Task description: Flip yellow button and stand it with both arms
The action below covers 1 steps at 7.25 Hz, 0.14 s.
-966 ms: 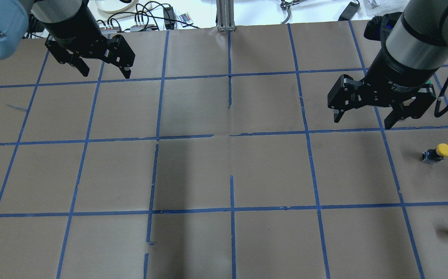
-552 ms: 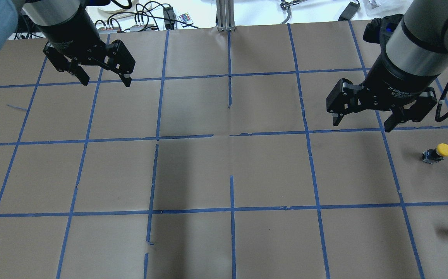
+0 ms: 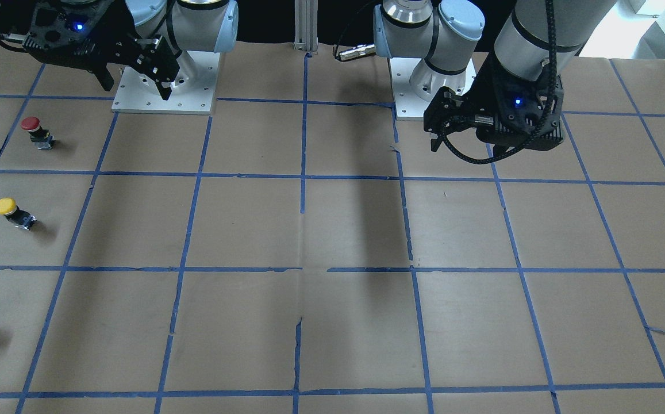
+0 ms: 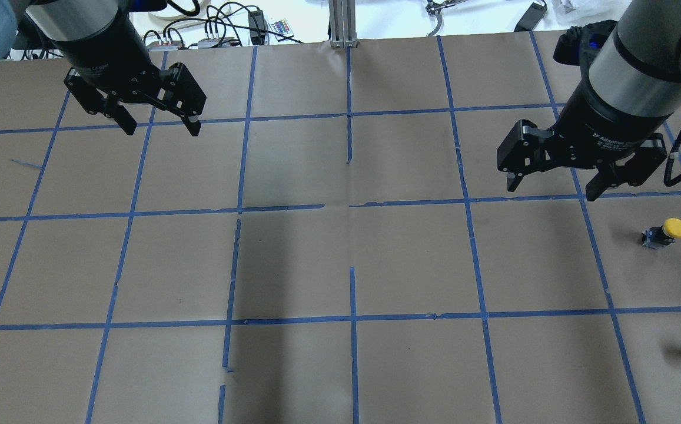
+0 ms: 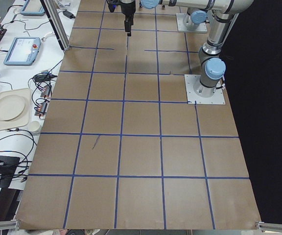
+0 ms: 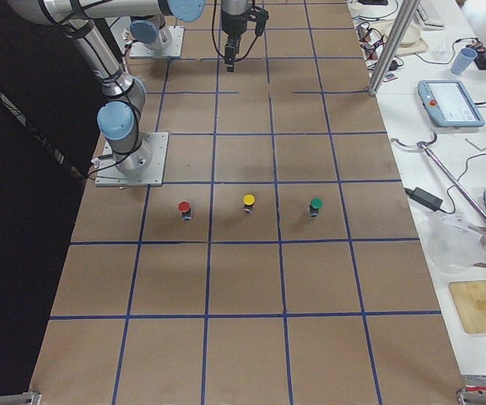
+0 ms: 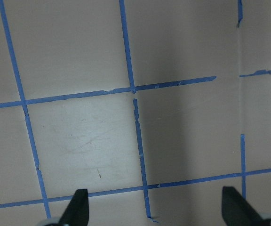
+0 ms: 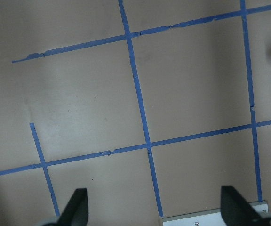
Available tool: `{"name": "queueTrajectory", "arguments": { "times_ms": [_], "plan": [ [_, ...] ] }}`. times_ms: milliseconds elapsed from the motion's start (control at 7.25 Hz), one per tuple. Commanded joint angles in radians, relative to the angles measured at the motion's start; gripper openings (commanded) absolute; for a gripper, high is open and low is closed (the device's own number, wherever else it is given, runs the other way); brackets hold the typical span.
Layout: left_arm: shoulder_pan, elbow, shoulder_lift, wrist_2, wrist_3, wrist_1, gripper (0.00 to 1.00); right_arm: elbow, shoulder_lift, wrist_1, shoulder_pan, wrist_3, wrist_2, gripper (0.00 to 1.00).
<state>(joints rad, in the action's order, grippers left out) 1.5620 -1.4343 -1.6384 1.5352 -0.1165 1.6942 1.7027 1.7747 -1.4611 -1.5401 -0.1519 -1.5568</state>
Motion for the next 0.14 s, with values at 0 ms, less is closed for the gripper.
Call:
{"name": "queueTrajectory", "arguments": {
  "times_ms": [0],
  "plan": [
    [0.001,0.000,-0.001,0.000,0.001,-0.001,1.00,0.000,0.002,0.001,0.000,0.000,0.000,1.00]
  ]
}}
